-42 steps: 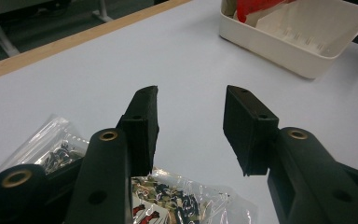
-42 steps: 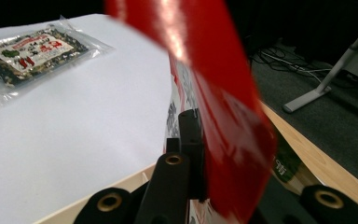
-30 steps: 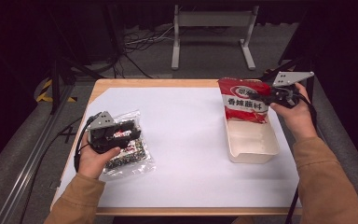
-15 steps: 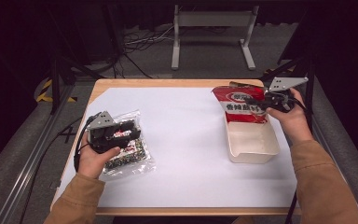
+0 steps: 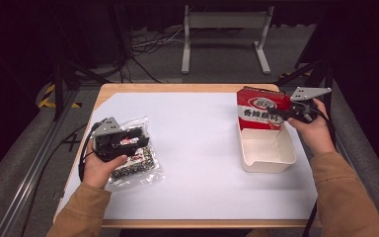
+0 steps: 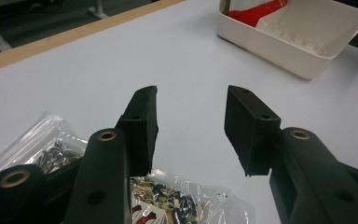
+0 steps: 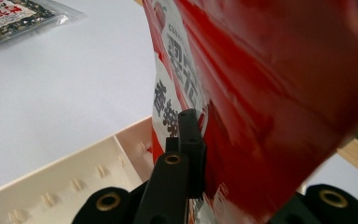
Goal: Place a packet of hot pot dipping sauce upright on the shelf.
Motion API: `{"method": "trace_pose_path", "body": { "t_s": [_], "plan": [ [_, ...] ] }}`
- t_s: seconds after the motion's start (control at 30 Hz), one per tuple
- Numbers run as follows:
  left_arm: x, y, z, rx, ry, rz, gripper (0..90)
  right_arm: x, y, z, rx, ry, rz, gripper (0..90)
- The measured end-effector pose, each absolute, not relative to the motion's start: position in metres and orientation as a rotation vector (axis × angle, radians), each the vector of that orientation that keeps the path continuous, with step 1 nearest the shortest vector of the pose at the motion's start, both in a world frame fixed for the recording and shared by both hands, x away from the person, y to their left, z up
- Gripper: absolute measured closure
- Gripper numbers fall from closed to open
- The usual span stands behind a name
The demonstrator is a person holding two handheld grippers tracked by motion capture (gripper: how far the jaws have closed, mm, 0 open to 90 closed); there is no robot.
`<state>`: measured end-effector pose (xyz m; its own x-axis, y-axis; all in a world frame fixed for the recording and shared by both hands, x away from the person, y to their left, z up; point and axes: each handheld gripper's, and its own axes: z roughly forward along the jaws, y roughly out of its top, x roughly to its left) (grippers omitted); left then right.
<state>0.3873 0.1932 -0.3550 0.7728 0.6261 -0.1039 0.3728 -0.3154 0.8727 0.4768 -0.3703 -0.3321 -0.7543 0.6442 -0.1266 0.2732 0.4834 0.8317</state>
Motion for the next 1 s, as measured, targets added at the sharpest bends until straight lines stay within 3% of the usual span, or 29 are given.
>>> {"method": "trace_pose_path", "body": {
  "t_s": [0.2,0.4,0.47,0.6,0.77,1.0],
  "plan": [
    [0.388,0.193,-0.355,1.938,0.766,0.310,54.4,0.475,-0.370,-0.333,0.799,2.304,1.184,84.4],
    [0.389,0.197,-0.356,1.941,0.766,0.315,51.0,0.470,-0.374,-0.332,0.887,2.246,1.260,65.3],
    [0.390,0.197,-0.356,1.945,0.765,0.322,49.6,0.469,-0.375,-0.331,0.889,2.240,1.267,63.2],
    [0.389,0.199,-0.356,1.962,0.770,0.344,46.9,0.461,-0.374,-0.326,0.929,2.196,1.306,46.7],
    [0.386,0.206,-0.355,1.963,0.790,0.382,42.6,0.448,-0.376,-0.319,0.961,2.145,1.303,39.9],
    [0.384,0.218,-0.353,1.960,0.796,0.420,39.0,0.418,-0.376,-0.313,0.952,2.102,1.233,37.0]
  ]
}}
